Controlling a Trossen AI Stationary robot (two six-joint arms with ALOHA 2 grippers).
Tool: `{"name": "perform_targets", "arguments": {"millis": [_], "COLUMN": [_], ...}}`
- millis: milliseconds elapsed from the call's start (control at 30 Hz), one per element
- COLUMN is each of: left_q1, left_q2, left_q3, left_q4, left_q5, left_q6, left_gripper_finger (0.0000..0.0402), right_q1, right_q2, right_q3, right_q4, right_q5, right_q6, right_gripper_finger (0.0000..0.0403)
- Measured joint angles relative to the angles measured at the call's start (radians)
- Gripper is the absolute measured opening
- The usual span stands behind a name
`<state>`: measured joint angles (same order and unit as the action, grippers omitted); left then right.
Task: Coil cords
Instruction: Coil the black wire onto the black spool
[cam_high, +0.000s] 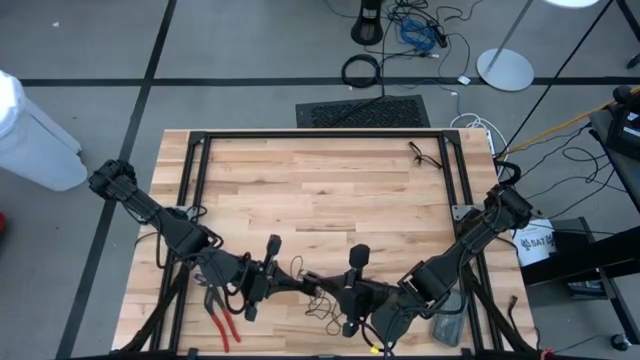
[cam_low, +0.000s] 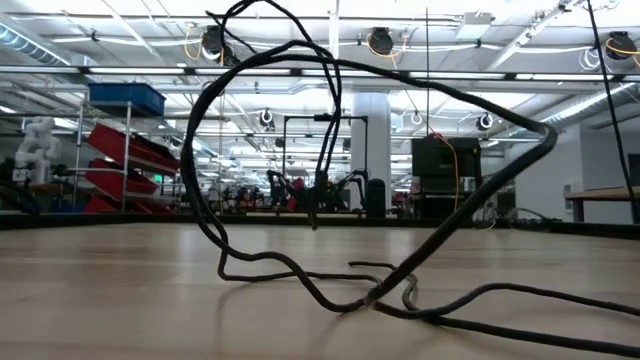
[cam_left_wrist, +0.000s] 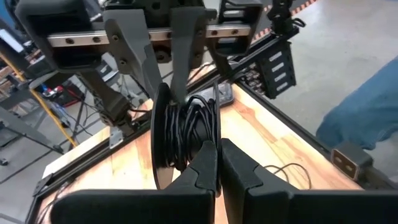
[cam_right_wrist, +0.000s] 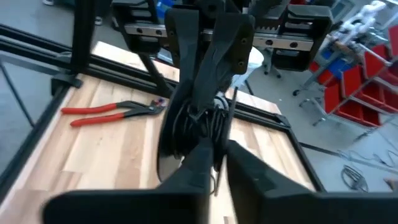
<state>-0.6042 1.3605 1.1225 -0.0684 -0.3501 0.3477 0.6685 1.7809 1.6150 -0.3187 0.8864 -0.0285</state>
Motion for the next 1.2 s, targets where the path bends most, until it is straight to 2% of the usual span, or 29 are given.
{"name": "perform_targets", "arguments": {"millis": [67, 400, 700, 800, 867, 1100, 1133, 1200], "left_q1": [0.0, -0.006, -0.03, -0.048, -0.059, -0.099, -0.103, -0.105], "left_q2": [0.0, 0.0, 0.0, -0.002, -0.002, -0.008, -0.008, -0.008], "left_q3": [0.0, 0.0, 0.0, 0.0, 0.0, 0.0, 0.0, 0.001], "left_q4": [0.001, 0.019, 0.163, 0.175, 0.175, 0.23, 0.249, 0.258], "left_q5": [0.003, -0.005, -0.036, -0.117, -0.21, -0.737, -0.779, -0.785], "left_q6": [0.0, -0.039, -0.021, 0.017, 0.046, 0.101, 0.082, 0.012], "left_gripper_finger": [0.0008, 0.0012, 0.0076, 0.0088, 0.009, 0.0091, 0.0091, 0.0091], "right_q1": [0.0, 0.001, 0.001, 0.005, 0.008, 0.008, 0.009, 0.01], "right_q2": [0.0, -0.001, -0.013, -0.04, -0.057, -0.168, -0.184, -0.214], "right_q3": [0.0, 0.001, 0.0, 0.0, 0.0, 0.0, 0.0, 0.0], "right_q4": [0.0, 0.001, -0.021, -0.031, -0.041, -0.101, -0.11, -0.131], "right_q5": [0.002, 0.02, 0.047, 0.048, 0.05, 0.055, 0.051, 0.051], "right_q6": [-0.004, -0.01, -0.023, -0.021, -0.021, -0.017, -0.018, -0.023], "right_gripper_finger": [0.0008, 0.0002, 0.0, 0.0, 0.0, 0.0001, 0.0001, 0.0001]}}
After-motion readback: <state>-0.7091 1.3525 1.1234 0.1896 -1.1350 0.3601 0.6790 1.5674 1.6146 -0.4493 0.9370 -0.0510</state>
